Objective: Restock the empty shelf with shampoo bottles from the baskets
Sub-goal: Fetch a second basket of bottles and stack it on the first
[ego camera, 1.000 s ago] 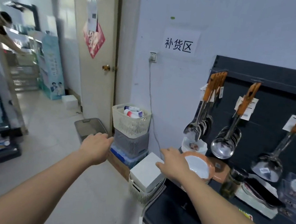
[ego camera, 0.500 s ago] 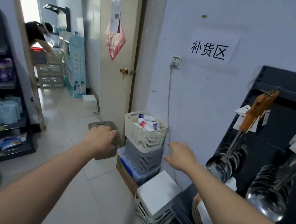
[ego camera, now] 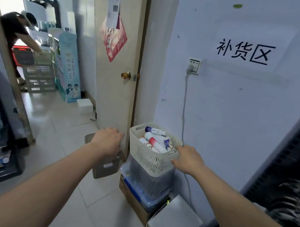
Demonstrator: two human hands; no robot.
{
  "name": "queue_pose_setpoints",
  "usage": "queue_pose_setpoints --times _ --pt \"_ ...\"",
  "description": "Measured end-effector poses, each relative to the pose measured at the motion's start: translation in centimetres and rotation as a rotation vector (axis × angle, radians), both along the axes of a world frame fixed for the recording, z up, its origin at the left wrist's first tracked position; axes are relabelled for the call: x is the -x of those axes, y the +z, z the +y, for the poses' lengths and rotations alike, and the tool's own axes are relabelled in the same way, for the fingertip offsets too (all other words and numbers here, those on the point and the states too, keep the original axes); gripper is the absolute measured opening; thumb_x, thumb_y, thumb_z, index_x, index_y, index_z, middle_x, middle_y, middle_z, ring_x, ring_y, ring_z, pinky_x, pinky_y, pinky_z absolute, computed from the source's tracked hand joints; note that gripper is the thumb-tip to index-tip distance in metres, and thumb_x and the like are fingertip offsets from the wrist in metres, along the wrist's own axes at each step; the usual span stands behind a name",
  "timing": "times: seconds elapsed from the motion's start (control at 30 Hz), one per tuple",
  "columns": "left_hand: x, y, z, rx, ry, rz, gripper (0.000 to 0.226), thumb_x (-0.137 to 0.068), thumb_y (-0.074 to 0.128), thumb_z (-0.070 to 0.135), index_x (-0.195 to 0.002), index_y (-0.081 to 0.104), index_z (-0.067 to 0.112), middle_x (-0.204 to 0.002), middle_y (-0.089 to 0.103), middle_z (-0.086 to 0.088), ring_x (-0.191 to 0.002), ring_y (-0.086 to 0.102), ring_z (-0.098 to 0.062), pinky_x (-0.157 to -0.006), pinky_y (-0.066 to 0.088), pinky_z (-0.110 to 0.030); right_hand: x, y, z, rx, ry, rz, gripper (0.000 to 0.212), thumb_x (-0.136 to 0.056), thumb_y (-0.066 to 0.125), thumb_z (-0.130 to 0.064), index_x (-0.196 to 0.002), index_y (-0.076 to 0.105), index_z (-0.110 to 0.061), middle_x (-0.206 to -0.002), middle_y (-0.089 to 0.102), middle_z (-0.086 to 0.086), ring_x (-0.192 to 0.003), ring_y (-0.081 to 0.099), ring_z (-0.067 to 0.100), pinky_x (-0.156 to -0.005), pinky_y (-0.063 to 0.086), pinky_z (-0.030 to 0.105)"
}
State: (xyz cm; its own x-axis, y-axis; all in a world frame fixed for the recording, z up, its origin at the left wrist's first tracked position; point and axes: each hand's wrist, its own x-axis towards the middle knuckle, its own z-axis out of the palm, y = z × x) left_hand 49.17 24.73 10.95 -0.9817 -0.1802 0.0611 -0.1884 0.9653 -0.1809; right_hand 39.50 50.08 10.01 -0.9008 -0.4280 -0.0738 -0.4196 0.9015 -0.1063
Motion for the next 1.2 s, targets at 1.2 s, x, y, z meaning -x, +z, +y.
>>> queue_pose_setpoints --times 1.2 --pt "43.9 -16.5 -13.9 -0.319 -0.120 -0.295 0.036 -0.088 0.061 0.033 -0.124 0.056 0.028 -0.109 0.064 0.003 -0.091 0.062 -0.014 -0.075 0.055 -0.027 32.9 -15.9 -8.8 0.087 -0.420 -0.384 0.041 -0.091 0.055 -0.043 -0.124 0.059 -0.018 -0.128 0.059 0.009 -0.116 0.056 0.029 -0.093 0.050 0.036"
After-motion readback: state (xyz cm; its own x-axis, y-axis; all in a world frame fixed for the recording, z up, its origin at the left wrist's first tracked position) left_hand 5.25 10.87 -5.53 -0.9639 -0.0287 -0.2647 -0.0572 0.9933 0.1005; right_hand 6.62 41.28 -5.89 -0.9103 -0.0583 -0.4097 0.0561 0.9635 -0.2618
